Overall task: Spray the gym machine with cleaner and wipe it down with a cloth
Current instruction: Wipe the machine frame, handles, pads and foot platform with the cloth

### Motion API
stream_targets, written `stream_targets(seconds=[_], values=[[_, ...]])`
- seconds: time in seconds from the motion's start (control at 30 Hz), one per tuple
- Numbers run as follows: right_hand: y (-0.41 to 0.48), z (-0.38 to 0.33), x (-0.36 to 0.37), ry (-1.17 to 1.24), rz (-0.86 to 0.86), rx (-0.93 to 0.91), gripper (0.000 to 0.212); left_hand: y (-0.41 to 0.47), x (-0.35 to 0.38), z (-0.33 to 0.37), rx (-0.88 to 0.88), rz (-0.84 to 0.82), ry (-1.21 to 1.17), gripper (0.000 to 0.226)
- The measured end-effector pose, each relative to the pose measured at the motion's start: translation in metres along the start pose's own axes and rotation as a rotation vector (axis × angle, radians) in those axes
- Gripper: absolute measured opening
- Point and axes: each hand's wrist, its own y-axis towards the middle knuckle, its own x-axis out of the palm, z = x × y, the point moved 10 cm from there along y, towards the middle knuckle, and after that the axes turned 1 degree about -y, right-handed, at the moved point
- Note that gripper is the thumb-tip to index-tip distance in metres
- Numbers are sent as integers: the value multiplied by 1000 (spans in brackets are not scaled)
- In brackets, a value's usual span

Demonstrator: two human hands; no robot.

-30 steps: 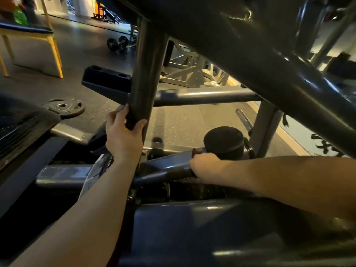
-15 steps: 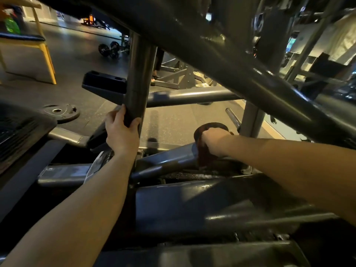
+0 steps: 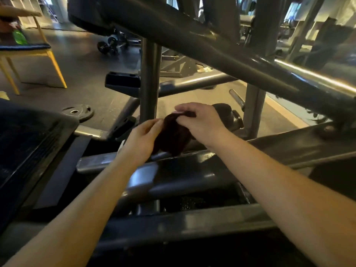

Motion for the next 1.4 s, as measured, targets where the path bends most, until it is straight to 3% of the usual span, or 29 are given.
stream_targets(seconds=[0.13, 0.27, 0.43, 0.53, 0.67, 0.77, 0.87, 0.97, 1.07, 1.17, 1.27, 1.4], values=[[-59, -6, 9, 177, 55, 68, 34, -59, 14, 10, 38, -173, -190, 42], [-109, 0, 22, 150, 28, 63, 30, -103, 25, -15, 29, -234, -145, 44], [-167, 43, 42, 79, -102, 173, 32, -145, 36, -80, -41, -213, -24, 26], [-201, 95, 66, -4, -273, 354, 43, -174, 49, -136, -241, -241, -49, 14], [-245, 157, 98, -66, -432, 543, 63, -202, 64, -195, -454, -310, -55, 18], [-273, 184, 124, 154, -470, 668, 45, -202, 63, -213, -455, -342, 13, 16], [-291, 203, 150, 368, -544, 771, 40, -197, 59, -220, -415, -359, 85, 11], [-294, 217, 169, 290, -635, 761, 40, -198, 59, -227, -381, -423, 161, 8], [-289, 233, 182, 225, -557, 789, 50, -198, 52, -236, -379, -409, 201, 8], [-301, 251, 206, 326, -485, 973, 50, -197, 44, -243, -416, -382, 129, 12], [-321, 251, 237, 641, -458, 1169, 26, -195, 35, -252, -488, -297, -16, 12], [-322, 239, 252, 1012, -305, 1244, 39, -192, 30, -257, -525, -218, -117, 12]])
